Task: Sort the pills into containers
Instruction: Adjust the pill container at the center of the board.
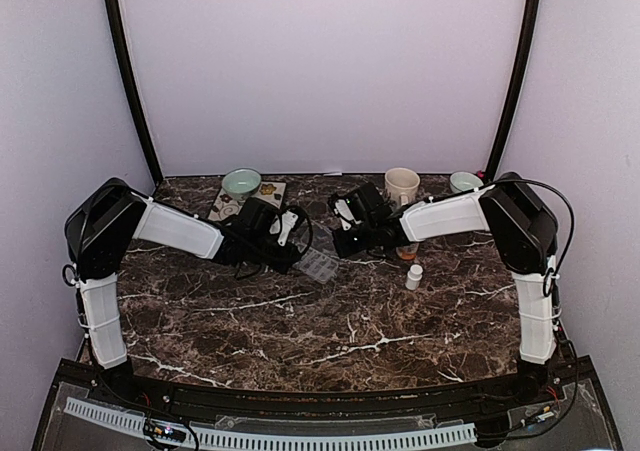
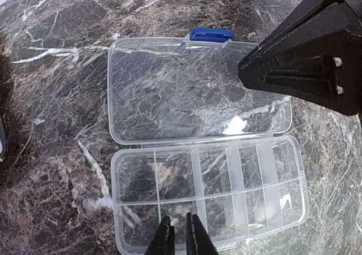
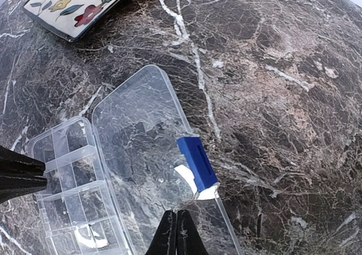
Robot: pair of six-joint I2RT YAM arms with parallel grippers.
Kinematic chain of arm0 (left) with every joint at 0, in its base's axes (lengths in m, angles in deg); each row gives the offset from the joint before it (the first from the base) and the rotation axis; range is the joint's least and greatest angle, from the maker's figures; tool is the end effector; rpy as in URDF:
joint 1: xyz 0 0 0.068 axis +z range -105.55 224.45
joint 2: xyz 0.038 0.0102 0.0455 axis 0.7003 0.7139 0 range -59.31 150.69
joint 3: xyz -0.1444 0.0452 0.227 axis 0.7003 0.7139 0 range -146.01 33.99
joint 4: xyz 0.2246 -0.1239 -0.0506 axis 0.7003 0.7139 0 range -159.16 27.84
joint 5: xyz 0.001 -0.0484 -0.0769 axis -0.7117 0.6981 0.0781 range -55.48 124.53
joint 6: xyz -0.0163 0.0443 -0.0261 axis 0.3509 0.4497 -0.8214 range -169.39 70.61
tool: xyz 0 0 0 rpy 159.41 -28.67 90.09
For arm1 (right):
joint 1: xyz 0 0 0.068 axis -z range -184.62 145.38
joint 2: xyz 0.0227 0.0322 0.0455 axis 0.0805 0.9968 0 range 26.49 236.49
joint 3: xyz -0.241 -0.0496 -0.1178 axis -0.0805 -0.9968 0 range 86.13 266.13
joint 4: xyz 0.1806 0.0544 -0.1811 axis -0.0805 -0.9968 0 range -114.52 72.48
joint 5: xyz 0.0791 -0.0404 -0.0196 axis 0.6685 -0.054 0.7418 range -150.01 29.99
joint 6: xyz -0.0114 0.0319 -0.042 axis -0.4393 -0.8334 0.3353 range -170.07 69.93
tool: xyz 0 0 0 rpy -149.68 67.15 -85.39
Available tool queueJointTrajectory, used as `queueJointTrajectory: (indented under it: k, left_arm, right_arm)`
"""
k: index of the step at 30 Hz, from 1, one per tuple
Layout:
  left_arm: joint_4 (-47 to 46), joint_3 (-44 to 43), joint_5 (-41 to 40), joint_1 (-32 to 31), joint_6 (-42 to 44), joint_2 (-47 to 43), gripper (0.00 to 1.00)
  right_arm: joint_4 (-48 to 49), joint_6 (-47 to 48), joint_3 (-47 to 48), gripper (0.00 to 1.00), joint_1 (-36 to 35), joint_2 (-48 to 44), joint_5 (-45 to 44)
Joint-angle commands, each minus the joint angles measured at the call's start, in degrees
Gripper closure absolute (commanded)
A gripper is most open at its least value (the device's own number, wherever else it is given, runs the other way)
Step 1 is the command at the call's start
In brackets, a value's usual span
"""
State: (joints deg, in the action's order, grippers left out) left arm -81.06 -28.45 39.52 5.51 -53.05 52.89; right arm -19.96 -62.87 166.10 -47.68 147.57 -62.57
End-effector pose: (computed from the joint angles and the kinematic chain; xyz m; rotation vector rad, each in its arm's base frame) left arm 0.3171 -0.2602 0.1424 0.7357 2.1541 -0.4969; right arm 0.3371 0.3128 0.1482 -0.5969 2.2943 0.4297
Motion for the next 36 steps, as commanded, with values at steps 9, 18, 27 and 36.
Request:
queueJointTrajectory:
  k: [9,18,27,36]
  left_arm:
    - [2.04,-0.61,-2.83,-0.39,0.96,-3.30,0.84]
    - [2.43,-2.11,-3.34,-0.42,0.76,-5.25,0.76]
    - [2.74,-0.95,-3.57,-0.48,-0.82,-10.64,0.58]
    - [-1.91,10.18,-7.36,-1.13,-2.79,-30.76,0.41]
  right_arm:
    - [0.09,0.35,0.67,0.84,-0.94,-5.45,2.76]
    - [-2.07,0.40,-1.07,0.67,-3.80,-9.62,1.64]
    - [-2.76,0.13,-5.50,0.58,-6.32,-17.16,-2.55]
    - [3.10,-1.76,-9.44,0.54,-8.09,-26.24,-16.90]
